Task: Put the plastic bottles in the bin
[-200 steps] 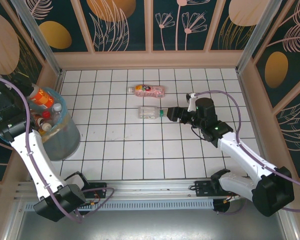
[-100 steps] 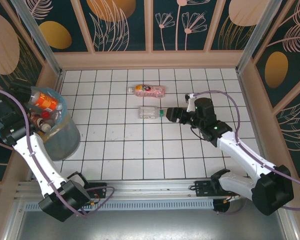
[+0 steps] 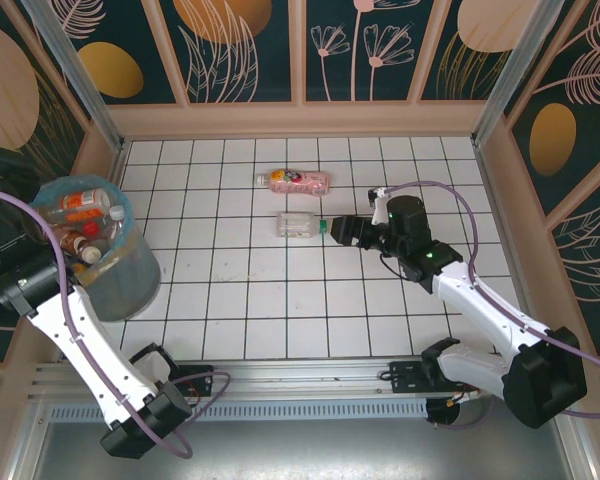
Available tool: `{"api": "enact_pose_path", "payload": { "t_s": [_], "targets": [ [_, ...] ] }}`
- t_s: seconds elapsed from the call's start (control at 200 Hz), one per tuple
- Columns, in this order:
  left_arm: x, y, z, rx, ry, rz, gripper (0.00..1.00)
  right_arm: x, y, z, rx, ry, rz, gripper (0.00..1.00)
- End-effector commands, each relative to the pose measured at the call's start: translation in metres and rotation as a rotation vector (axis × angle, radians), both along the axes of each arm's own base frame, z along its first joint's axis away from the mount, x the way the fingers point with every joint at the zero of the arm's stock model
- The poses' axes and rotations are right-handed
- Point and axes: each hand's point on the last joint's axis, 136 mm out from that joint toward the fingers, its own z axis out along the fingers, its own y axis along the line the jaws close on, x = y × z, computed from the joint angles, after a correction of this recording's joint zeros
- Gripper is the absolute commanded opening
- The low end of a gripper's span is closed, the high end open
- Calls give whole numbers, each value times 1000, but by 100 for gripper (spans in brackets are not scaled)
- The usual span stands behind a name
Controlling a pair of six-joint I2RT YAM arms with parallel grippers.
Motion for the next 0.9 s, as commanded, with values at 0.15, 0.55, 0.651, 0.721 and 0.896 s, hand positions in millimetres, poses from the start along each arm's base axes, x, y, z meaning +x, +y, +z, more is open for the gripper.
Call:
{"api": "enact_pose_path", "payload": {
  "t_s": [0.15, 0.55, 0.651, 0.721, 0.896],
  "targets": [
    [15, -15, -8, 52, 38, -129, 64, 3, 11, 8, 39, -2, 12, 86],
    [63, -110, -18, 223, 155, -529, 51, 42, 26, 8, -39, 56, -41, 84],
    [75, -144, -22, 287, 199, -609, 51, 51, 26, 9, -64, 61, -58, 84],
    [87, -172, -25, 329, 235, -664, 51, 56, 24, 8, -92, 61, -74, 84],
    [124, -275, -58, 524, 399, -807, 57, 64, 9, 0, -194, 84, -119, 84]
  ]
}}
